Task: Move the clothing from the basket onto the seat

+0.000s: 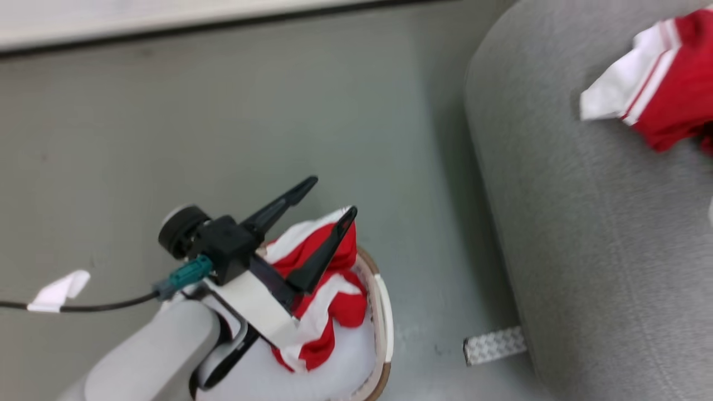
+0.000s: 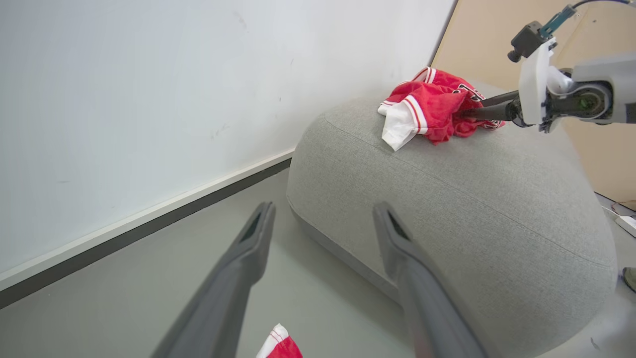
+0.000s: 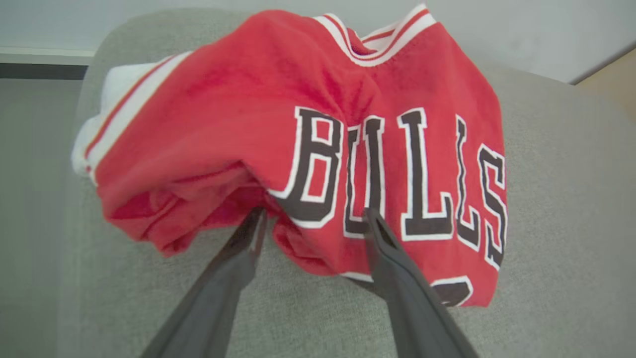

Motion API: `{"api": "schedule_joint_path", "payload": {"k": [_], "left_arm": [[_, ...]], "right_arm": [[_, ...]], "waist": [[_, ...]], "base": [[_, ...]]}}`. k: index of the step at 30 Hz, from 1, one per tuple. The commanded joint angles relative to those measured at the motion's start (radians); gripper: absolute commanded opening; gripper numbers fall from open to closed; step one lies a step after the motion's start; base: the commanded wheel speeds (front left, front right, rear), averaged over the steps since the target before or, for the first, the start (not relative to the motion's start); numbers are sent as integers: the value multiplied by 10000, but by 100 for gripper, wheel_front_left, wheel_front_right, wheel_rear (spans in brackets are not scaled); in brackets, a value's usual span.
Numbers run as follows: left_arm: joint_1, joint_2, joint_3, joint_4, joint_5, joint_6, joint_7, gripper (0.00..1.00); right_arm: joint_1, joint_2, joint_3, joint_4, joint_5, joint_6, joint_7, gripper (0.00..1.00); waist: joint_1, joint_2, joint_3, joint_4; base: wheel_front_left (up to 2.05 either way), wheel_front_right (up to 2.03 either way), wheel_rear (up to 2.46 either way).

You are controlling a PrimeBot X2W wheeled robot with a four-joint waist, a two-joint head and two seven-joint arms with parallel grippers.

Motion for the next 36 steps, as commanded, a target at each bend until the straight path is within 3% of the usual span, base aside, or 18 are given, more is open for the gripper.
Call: {"api": "schedule_joint_path", "payload": {"k": [1, 9, 15, 20, 25, 32, 36], "left_arm": [[271, -48, 17, 90, -93, 51, -135, 100], [1608, -305, 730, 628, -645, 563, -323, 100], [2607, -352, 1998, 549, -806, 1108, -326, 100], [3659, -214, 3280, 471, -393, 1603, -325, 100], [4678, -420, 4384, 349, -80, 1934, -325, 100], [5971, -1188, 5597, 286, 423, 1791, -326, 100], [6578, -1710, 6251, 277, 866, 1638, -327, 100]], "right_arm": [[266, -168, 265, -180, 173, -21, 110, 100], [1769, -1243, 2512, -3527, 2688, -23, 340, 100], [3107, -1643, 2509, -6233, 3707, -23, -343, 100], [4425, -979, 1724, -7632, 3366, -21, -1416, 100], [5963, 151, 972, -8433, 2723, -21, -2167, 100], [8061, 1657, 232, -8522, 2308, -21, -3112, 100], [8740, 2212, -16, -8400, 1960, -21, -3398, 100]], "waist": [[-1, 0, -1013, -195], [-1, 0, -3258, 13], [-1, 0, -4311, 532], [-1, 0, -4811, 933], [-1, 0, -5017, 1323], [-1, 0, -5188, 1852], [-1, 0, -5220, 1943]], "base": [[0, 0, 0], [0, 0, 0], [0, 0, 0], [0, 0, 0], [0, 0, 0], [0, 0, 0], [0, 0, 0]]}}
